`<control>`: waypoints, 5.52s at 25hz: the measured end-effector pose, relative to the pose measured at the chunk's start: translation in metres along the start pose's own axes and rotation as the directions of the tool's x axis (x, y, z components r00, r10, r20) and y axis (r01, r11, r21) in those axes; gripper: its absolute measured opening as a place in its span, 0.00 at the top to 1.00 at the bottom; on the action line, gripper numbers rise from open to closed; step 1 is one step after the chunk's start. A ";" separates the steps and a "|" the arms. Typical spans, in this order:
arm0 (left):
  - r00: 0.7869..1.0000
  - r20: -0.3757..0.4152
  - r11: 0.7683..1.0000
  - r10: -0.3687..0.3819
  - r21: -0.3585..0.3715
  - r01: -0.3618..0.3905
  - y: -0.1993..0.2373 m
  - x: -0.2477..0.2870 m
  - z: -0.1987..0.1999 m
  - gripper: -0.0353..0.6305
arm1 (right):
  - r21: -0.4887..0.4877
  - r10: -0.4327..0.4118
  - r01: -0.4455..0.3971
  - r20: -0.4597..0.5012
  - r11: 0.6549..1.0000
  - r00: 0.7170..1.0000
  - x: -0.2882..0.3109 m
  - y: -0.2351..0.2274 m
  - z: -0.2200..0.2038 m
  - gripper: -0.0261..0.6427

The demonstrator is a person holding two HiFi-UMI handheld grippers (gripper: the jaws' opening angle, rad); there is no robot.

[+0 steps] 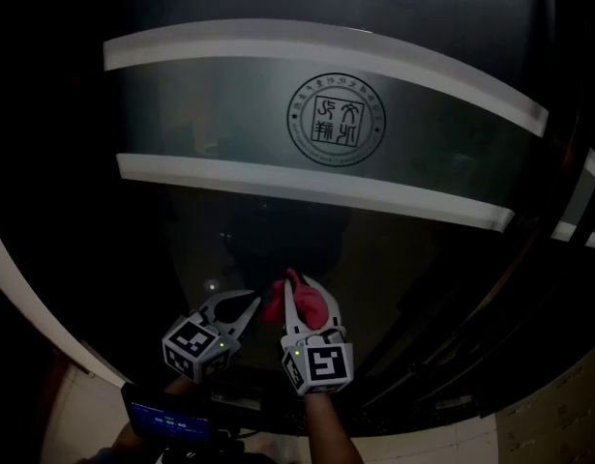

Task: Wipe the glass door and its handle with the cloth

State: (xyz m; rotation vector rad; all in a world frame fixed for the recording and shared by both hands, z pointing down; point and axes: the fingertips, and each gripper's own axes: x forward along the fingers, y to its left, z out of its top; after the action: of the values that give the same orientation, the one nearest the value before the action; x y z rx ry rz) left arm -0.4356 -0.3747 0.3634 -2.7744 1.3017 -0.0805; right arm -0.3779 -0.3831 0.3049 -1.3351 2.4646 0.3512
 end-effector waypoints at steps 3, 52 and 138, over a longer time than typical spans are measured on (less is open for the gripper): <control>0.996 -0.008 0.996 0.093 0.009 -0.093 0.045 -0.047 -0.016 0.94 | 0.038 0.108 -0.108 -0.009 0.993 0.994 0.038 0.071 -0.024 0.87; 0.997 -0.076 0.999 0.002 -0.049 -0.006 -0.137 0.073 -0.047 0.94 | -0.059 -0.231 0.227 -0.070 0.972 0.970 -0.140 -0.165 -0.009 0.87; 0.975 0.113 0.977 -0.191 -0.071 0.200 -0.764 0.658 0.079 0.94 | -0.150 -0.228 0.230 0.032 0.962 0.973 -0.514 -0.925 0.221 0.87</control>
State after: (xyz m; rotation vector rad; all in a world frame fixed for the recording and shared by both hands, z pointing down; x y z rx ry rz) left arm 0.5757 -0.3911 0.3645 -2.9233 1.0272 0.1096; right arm 0.7009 -0.4044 0.2411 -1.6542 2.2780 0.4987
